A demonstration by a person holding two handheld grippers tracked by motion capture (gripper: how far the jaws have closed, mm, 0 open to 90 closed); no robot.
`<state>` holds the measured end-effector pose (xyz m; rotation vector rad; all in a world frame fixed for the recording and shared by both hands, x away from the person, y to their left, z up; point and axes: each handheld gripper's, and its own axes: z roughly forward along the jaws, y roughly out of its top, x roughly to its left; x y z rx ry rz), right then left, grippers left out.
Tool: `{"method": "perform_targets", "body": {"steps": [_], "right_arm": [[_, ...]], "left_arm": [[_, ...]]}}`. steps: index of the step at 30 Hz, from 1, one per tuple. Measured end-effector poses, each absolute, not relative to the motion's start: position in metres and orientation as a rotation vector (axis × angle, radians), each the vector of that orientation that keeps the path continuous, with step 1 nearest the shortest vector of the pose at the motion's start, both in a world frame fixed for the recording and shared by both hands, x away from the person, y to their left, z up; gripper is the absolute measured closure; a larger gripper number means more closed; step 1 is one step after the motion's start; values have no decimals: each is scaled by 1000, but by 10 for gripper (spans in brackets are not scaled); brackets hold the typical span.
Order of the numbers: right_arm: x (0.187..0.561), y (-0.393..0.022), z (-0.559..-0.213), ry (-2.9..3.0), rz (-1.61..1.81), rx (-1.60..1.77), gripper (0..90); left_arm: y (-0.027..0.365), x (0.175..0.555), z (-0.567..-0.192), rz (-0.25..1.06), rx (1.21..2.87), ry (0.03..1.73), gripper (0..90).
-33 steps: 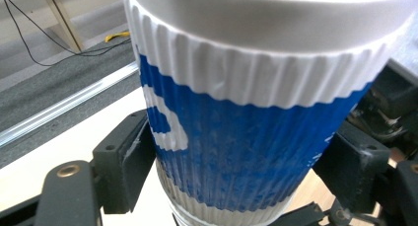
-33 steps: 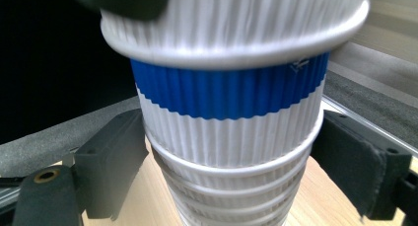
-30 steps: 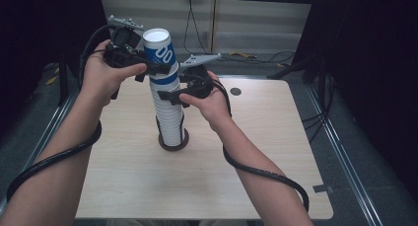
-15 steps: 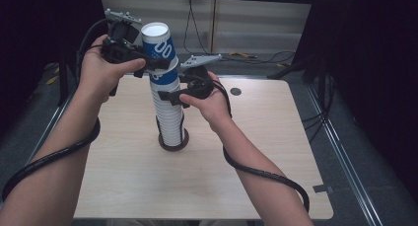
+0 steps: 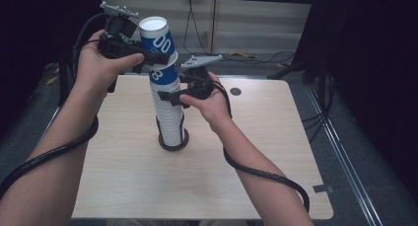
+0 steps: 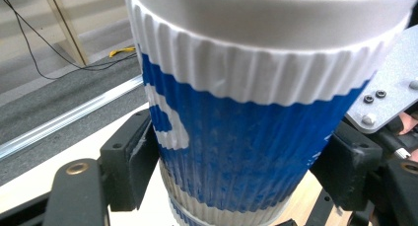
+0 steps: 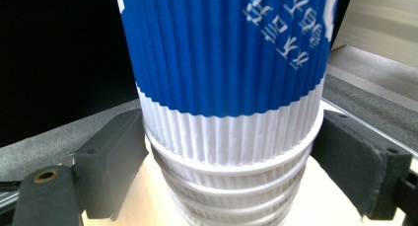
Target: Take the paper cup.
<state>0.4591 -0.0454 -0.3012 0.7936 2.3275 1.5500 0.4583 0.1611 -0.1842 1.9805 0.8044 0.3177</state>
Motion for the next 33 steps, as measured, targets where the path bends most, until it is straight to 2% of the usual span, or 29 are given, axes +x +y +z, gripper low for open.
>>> {"method": "perform_targets", "body": {"steps": [23, 33], "right_arm": [[459, -46, -303, 2321, 1556, 791, 135], [459, -49, -308, 2321, 1561, 805, 163]], "left_arm": [[166, 454, -174, 337, 1934, 808, 255], [173, 452, -174, 342, 1934, 815, 253]]}}
